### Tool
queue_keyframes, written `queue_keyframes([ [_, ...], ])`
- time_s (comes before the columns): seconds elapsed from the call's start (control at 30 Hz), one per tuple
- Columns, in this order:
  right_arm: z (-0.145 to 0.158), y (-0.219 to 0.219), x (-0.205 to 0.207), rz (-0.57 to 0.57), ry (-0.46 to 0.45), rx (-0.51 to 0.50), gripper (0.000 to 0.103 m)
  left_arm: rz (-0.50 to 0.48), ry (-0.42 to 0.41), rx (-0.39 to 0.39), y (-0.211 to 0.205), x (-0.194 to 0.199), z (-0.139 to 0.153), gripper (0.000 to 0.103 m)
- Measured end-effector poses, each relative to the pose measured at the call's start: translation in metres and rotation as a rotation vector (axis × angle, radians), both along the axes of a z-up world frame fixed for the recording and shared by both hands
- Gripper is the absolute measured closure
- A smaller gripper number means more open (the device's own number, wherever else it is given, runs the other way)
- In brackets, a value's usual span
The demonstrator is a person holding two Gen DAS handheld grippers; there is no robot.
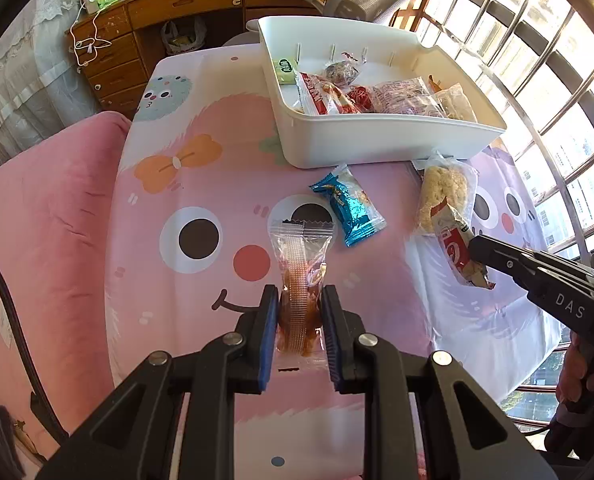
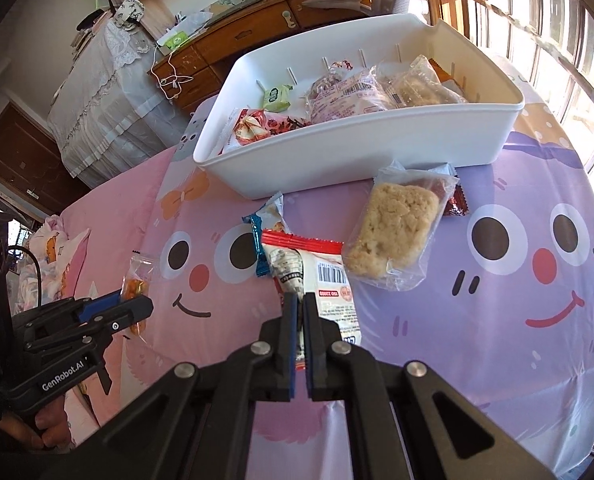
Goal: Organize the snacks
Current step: 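Carry both packets over the white tray and open both tools to drop them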
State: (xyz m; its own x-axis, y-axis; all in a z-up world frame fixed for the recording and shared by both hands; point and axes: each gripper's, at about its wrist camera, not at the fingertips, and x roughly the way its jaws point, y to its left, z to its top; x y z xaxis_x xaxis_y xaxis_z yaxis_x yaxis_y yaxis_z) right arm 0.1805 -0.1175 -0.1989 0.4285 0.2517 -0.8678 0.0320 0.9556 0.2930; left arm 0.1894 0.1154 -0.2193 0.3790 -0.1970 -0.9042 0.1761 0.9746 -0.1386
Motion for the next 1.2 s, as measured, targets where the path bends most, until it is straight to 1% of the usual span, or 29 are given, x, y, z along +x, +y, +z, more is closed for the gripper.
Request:
queue_keyframes([
  [0.13, 0.014, -0.008, -0.011, 0.003, -0.029, -0.004, 0.100, -0.008, -0.001, -0.020, 0.000, -0.009, 0.016, 0.083],
  [0.27, 0.031, -0.016, -0.019, 0.001, -0.069, -0.012, 0.100, -0.035, -0.036, -0.039, -0.005, -0.015, 0.039, 0.083],
  [0.5, 0.064, -0.032, -0.015, -0.018, -0.141, -0.052, 0.100, -0.088, -0.038, -0.043, -0.020, -0.001, 0.075, 0.083],
  [0.7, 0.089, -0.045, 0.005, -0.042, -0.191, -0.071, 0.100, -0.124, -0.053, -0.040, -0.032, 0.028, 0.104, 0.083],
  [0.93, 0.114, -0.066, 0.043, -0.079, -0.241, -0.094, 0.100, -0.159, -0.094, -0.040, -0.043, 0.076, 0.133, 0.083],
  [1.07, 0.122, -0.079, 0.069, -0.105, -0.254, -0.100, 0.100, -0.156, -0.111, -0.046, -0.045, 0.107, 0.140, 0.083],
  [1.2, 0.124, -0.091, 0.092, -0.130, -0.264, -0.110, 0.100, -0.129, -0.109, -0.048, -0.043, 0.139, 0.134, 0.083],
])
